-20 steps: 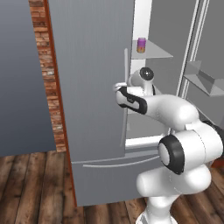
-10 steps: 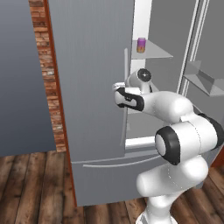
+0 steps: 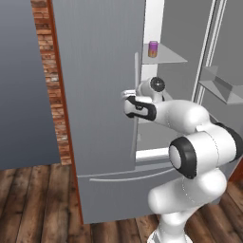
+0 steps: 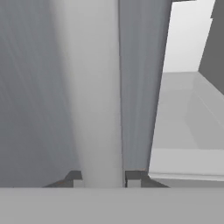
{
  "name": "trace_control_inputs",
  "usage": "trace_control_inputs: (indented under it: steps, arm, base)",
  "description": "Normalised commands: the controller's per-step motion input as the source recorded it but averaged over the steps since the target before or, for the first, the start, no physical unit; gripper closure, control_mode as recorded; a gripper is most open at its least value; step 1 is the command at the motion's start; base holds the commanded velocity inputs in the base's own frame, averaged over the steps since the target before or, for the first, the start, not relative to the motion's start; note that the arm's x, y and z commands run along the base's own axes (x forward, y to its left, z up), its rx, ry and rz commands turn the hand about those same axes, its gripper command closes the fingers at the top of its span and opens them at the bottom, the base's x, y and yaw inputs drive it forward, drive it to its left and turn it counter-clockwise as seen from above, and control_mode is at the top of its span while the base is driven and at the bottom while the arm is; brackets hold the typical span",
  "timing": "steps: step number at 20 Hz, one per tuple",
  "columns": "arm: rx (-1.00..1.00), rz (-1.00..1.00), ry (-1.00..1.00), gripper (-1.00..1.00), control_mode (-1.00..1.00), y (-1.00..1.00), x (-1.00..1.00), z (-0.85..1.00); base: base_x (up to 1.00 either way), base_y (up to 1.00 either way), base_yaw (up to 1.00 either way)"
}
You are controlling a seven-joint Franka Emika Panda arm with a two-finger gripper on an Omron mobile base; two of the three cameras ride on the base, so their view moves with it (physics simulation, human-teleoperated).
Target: Open the fridge, grab two sodas, and place both sodas inside the bowl with ice on the dining counter.
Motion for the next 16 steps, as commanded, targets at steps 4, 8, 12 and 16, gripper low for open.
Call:
trace_control_inputs:
  steps: [4,8,12,16]
  arm:
    - [0.03,0.14,0.0,1.0,-1.0,0.14,-0.15,-0.08]
    - [0.0,0.14,0.0,1.0,-1.0,0.28,-0.82,-0.16]
    - [0.0,0.15,-0.01,1.0,-1.0,0.5,-1.0,-0.26]
    - [0.0,0.13,-0.01,1.0,-1.0,0.59,-1.0,-0.18]
  base:
    - [0.0,0.0,0.0]
    - [0.0,0.0,0.0]
    - [0.0,0.0,0.0]
    - [0.0,0.0,0.0]
